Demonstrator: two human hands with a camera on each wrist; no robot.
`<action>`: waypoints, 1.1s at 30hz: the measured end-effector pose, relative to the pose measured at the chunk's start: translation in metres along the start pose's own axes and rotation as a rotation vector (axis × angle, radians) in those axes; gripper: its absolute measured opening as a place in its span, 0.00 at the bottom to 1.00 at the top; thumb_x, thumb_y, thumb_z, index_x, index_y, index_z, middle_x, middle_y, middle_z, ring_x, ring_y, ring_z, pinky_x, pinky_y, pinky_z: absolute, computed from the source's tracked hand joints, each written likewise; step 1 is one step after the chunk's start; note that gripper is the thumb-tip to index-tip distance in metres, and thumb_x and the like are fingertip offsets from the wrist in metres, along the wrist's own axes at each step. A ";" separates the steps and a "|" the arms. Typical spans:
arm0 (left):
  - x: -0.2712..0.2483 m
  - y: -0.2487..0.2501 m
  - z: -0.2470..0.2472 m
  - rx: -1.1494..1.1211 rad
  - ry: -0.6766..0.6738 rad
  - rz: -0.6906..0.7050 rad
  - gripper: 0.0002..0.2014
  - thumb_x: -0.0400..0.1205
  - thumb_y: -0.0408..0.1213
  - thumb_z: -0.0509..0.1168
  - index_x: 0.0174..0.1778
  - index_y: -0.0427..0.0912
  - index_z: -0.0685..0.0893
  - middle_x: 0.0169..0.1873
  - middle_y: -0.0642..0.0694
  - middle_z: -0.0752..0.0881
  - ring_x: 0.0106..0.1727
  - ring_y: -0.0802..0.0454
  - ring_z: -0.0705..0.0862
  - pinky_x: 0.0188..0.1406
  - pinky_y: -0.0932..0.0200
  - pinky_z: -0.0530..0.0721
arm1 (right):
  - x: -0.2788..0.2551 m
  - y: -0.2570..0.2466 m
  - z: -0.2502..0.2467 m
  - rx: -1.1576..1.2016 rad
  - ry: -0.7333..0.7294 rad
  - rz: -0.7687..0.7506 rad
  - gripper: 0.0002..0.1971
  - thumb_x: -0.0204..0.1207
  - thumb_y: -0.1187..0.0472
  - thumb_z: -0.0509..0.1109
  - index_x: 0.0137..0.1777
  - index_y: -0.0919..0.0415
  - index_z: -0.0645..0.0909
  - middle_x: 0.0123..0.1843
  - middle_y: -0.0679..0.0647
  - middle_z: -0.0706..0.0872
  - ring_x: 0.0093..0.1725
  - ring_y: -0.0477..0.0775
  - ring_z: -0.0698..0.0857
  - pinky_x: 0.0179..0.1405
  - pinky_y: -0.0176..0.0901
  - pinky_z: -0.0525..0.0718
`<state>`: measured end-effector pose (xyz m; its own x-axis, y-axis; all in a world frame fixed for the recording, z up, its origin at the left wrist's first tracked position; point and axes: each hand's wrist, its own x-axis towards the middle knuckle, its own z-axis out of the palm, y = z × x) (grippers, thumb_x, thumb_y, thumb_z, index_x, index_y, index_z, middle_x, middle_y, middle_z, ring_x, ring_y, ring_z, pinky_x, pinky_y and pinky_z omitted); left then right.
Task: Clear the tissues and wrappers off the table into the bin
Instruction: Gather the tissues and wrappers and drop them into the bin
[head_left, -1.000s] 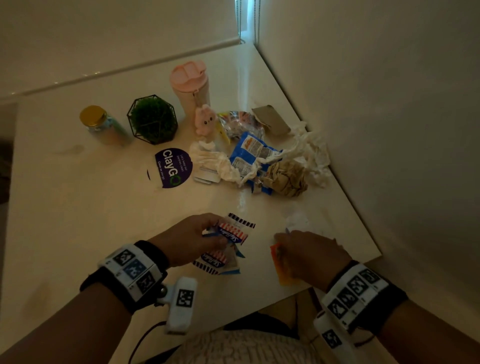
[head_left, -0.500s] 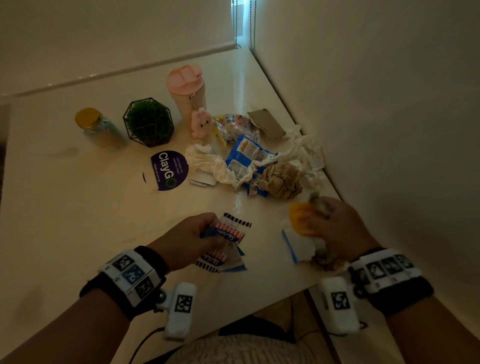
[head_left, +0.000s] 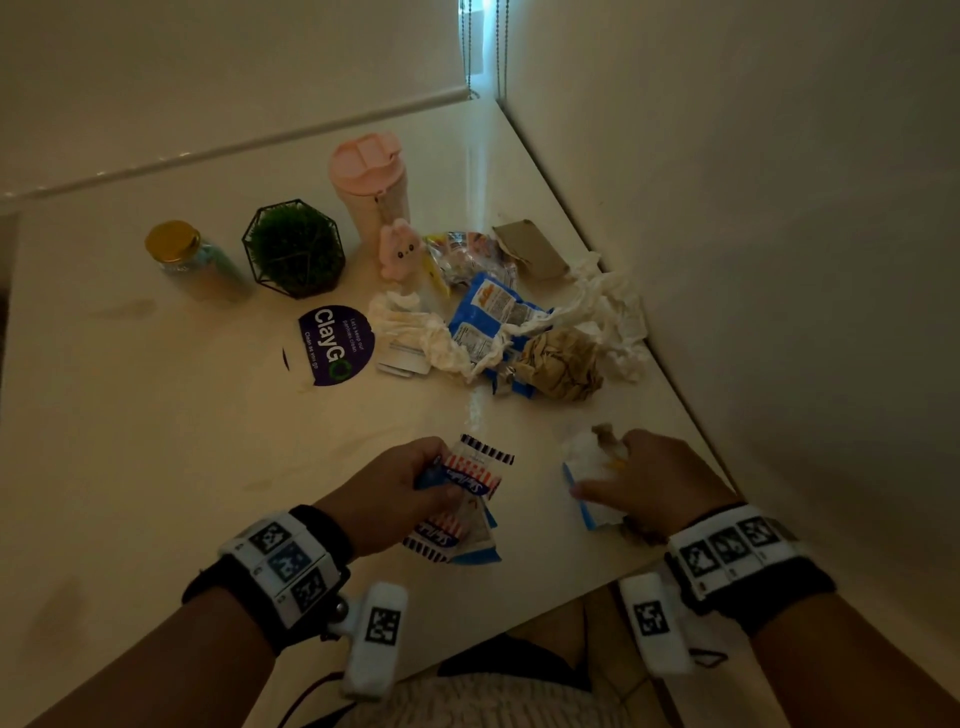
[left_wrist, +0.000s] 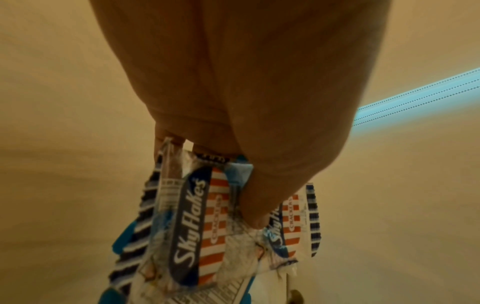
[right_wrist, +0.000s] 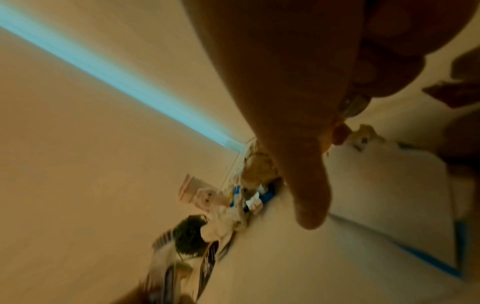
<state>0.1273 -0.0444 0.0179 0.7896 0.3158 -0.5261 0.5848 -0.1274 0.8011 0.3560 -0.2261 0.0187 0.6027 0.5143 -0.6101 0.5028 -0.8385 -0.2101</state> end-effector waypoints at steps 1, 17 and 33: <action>0.002 0.001 0.002 0.002 0.001 -0.001 0.05 0.83 0.40 0.68 0.53 0.45 0.82 0.51 0.47 0.90 0.50 0.50 0.89 0.55 0.40 0.87 | 0.002 -0.001 0.005 -0.039 -0.010 0.001 0.29 0.57 0.32 0.77 0.49 0.53 0.77 0.44 0.49 0.81 0.44 0.51 0.82 0.34 0.41 0.78; 0.033 0.024 0.010 -0.175 0.034 0.006 0.11 0.81 0.34 0.70 0.54 0.47 0.76 0.53 0.43 0.89 0.52 0.46 0.90 0.55 0.42 0.89 | -0.006 0.014 -0.007 0.530 -0.130 -0.302 0.11 0.71 0.59 0.78 0.38 0.67 0.85 0.31 0.58 0.85 0.31 0.44 0.80 0.32 0.36 0.76; 0.050 0.028 0.029 -0.609 -0.262 -0.150 0.09 0.81 0.34 0.66 0.57 0.40 0.85 0.48 0.38 0.90 0.50 0.42 0.89 0.57 0.42 0.86 | -0.017 0.010 -0.010 0.673 -0.123 -0.363 0.05 0.76 0.61 0.73 0.41 0.61 0.88 0.30 0.53 0.86 0.29 0.39 0.79 0.31 0.32 0.75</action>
<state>0.1888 -0.0591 0.0057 0.7717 0.0404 -0.6347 0.5435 0.4763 0.6912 0.3567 -0.2410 0.0345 0.3791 0.7872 -0.4864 0.1469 -0.5701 -0.8083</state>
